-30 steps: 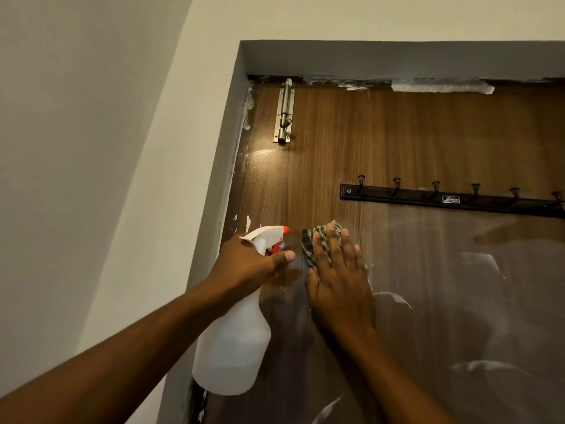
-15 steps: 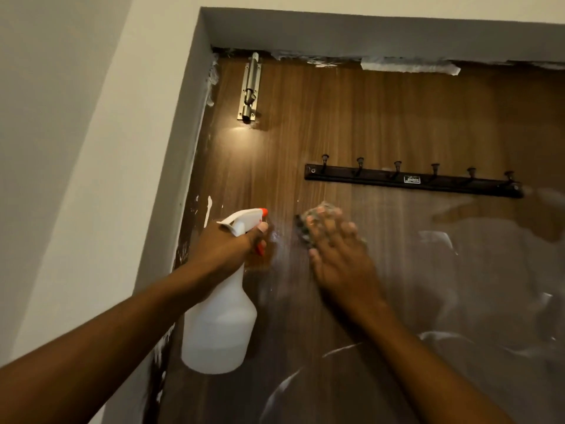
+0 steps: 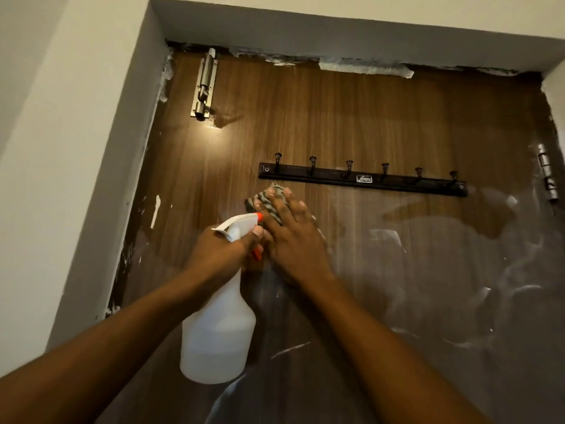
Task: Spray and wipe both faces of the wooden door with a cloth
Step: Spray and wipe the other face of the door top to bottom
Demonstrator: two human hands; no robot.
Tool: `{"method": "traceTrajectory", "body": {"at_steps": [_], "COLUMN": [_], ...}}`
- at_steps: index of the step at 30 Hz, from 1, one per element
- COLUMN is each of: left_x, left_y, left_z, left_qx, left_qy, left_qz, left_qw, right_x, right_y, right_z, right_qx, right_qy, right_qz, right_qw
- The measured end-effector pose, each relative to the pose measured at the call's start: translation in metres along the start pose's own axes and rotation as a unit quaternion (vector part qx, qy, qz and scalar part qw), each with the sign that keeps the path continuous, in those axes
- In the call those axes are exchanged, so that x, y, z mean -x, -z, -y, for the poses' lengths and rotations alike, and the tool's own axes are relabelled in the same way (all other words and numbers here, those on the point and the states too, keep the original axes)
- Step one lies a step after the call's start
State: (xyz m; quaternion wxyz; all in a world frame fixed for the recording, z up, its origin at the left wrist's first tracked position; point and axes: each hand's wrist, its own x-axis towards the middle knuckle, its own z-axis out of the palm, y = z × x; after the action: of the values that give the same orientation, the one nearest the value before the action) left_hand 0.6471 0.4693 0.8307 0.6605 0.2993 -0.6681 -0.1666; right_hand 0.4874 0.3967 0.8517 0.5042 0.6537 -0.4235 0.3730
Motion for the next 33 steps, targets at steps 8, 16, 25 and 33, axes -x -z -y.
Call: {"method": "traceTrajectory", "body": {"at_steps": [8, 16, 25, 33], "left_x": [0.016, 0.014, 0.020, 0.012], "left_y": [-0.022, -0.045, -0.079, -0.104], "left_z": [0.002, -0.017, -0.013, -0.019], "left_qx": [-0.045, -0.036, -0.009, 0.025], "left_qy": [-0.002, -0.006, 0.004, -0.003], "left_qz": [0.014, -0.017, -0.018, 0.019], "left_qw": [0.999, 0.999, 1.000, 1.000], "right_x": [0.041, 0.066, 0.082, 0.080], "right_y": [0.017, 0.015, 0.039, 0.030], "right_z": [-0.090, -0.083, -0.165, -0.127], "right_qx": [0.008, 0.013, 0.005, 0.006], "right_qy": [-0.286, -0.042, -0.335, -0.119], "right_qz": [-0.053, -0.002, -0.055, -0.003], "right_qw": [0.957, 0.999, 0.941, 0.993]}}
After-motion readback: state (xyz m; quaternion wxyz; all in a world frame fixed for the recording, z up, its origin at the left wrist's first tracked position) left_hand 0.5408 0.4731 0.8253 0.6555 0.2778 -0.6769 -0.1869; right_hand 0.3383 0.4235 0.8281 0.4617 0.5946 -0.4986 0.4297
